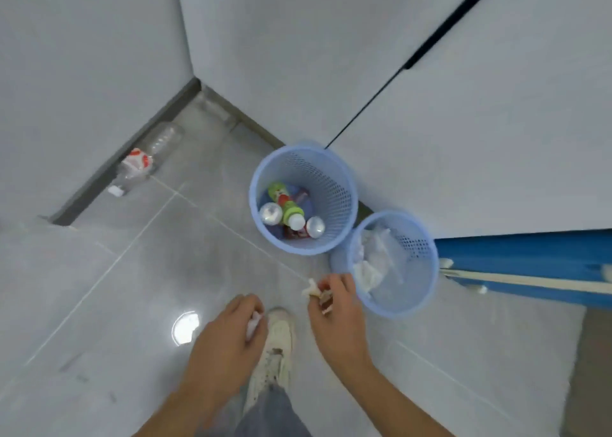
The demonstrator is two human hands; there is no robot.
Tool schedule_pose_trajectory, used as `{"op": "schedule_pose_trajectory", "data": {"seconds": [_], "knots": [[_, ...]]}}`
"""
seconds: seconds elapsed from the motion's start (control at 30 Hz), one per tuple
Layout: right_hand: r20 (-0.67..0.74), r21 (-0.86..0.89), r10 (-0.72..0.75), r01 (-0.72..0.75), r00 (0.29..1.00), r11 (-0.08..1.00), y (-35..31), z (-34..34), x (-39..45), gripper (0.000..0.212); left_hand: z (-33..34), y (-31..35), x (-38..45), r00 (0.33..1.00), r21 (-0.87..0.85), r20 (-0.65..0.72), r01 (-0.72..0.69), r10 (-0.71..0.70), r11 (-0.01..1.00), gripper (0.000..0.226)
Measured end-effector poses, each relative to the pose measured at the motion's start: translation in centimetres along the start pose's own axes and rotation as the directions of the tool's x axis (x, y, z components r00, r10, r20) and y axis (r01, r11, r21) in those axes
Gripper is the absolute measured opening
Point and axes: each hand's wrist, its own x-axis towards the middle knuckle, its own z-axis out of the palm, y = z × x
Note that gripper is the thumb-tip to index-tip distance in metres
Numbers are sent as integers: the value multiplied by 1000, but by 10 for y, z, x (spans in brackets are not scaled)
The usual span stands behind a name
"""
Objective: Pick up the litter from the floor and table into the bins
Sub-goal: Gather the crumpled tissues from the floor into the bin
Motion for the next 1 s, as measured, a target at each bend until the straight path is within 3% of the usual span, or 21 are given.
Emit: {"op": "schedule_pose_trajectory", "data": {"seconds": [0.07, 0.23, 0.33, 0.37, 0.5, 0.63, 0.83, 1.0], "knots": [[-138, 49, 90, -84, 986, 995, 17, -57, -1, 26, 15, 59, 13, 993, -1, 27, -113, 113, 994, 6], [-338, 18, 204, -210, 919, 977, 67, -139, 20, 26, 73, 159, 58, 962, 5, 157, -226, 223, 974, 35], [-165, -112, 375, -395, 912, 912, 90, -157, 31, 42, 94, 192, 73, 929, 3, 341, -153, 143, 988, 94], [-104, -168, 417, -430, 903, 887, 92, -158, 30, 48, 96, 194, 72, 929, 15, 353, -128, 115, 992, 100], [-20, -251, 334, -328, 943, 911, 62, -142, 8, 52, 57, 166, 44, 963, 103, 231, -165, 138, 981, 75], [185, -168, 284, -255, 941, 952, -8, -119, -6, 43, -28, 103, 15, 992, 291, 97, 55, -86, 955, 47], [498, -155, 140, -71, 856, 985, -105, -67, 26, 28, -140, 35, 21, 955, 347, -123, 298, -272, 889, 41], [492, -116, 10, 54, 870, 992, -160, -5, 95, 26, -192, -10, 72, 930, 315, -220, 352, -293, 882, 42]]}}
